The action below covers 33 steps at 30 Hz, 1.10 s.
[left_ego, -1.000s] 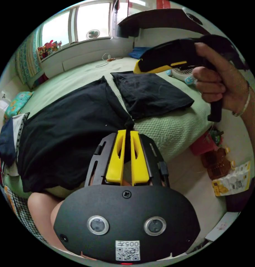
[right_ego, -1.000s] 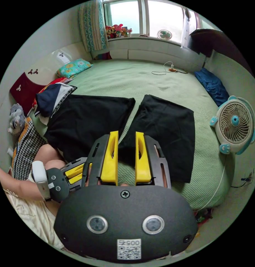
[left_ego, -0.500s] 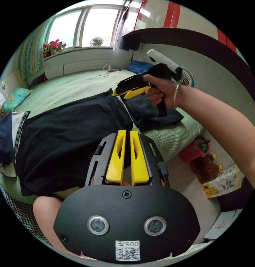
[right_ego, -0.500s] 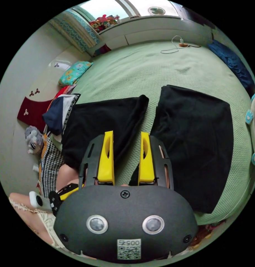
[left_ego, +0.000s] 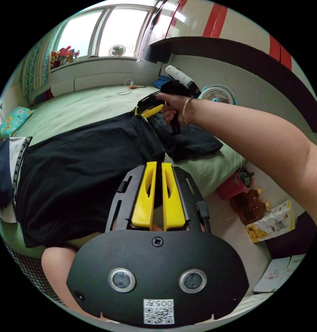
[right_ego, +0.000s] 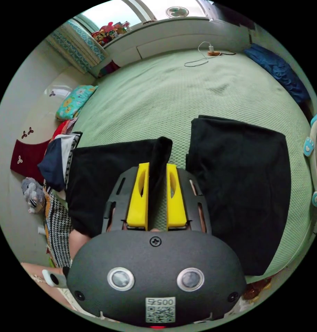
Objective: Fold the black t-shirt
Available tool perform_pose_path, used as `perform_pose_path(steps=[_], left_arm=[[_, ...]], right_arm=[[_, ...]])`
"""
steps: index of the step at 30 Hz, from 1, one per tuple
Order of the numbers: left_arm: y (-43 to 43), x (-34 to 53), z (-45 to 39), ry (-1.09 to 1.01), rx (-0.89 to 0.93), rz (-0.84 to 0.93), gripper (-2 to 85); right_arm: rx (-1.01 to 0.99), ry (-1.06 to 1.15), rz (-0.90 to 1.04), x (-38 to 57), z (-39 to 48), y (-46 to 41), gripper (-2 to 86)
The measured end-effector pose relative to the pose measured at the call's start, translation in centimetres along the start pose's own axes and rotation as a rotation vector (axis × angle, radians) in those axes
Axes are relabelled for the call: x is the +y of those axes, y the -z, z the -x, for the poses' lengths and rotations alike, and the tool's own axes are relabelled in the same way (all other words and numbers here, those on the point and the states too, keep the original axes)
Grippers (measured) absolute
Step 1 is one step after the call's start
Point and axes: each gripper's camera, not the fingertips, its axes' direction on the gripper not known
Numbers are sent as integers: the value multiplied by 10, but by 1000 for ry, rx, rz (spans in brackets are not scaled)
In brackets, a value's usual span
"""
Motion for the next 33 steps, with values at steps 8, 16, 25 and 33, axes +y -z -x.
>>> perform_pose_path(steps=[8,16,25,33], left_arm=[[24,3,25,21,11,-15,40],[70,9,58,46,34,-66,41],[125,17,121,145,34,-120,39],[118,5,133,129,85,-87,40]], right_arm=[[64,17,-53,5,22,11,-14],[34,47,-121,9,56,43,-16],[111,153,-136,0,138,52,-16],[220,54,-97,4,98,38,-16]])
